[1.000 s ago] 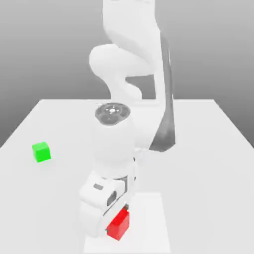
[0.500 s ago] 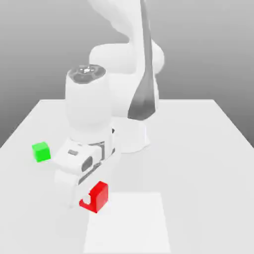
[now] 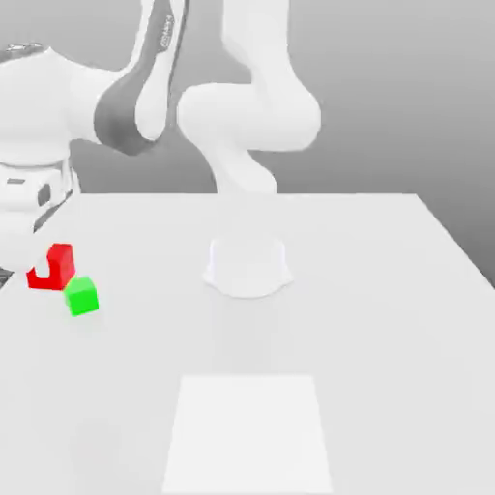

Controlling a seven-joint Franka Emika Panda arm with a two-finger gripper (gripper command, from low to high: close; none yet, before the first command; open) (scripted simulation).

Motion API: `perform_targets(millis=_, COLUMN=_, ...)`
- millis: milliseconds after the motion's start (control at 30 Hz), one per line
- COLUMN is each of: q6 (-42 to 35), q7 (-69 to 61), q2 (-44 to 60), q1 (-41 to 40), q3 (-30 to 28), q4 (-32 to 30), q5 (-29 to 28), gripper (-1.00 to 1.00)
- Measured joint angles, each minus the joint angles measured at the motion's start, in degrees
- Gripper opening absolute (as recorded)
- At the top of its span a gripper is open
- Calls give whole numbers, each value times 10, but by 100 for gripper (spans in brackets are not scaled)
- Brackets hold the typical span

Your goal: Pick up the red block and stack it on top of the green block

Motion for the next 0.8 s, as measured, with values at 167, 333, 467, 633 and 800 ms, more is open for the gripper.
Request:
perform_targets(millis=167, q6=9, q7=-160, q2=-28, q1=-54, q3=-83, q4=-33, q5=-66, gripper=-100)
perform_targets(millis=333, q6=53, q7=-287, q2=-13, q1=-74, q3=-163, q4=-60, q5=-107, gripper=-100)
perform_targets(millis=467, q6=129, q7=-326, q2=59, q1=-21, q3=-216, q4=-63, q5=-66, gripper=-100)
perform_targets(millis=633, q6=193, q7=-398, q2=128, q1=55, q3=-266, q4=-69, q5=39, gripper=-100)
perform_targets(millis=800, q6=193, q7=-398, q2=128, q1=55, q3=-266, q4=-69, q5=39, gripper=100)
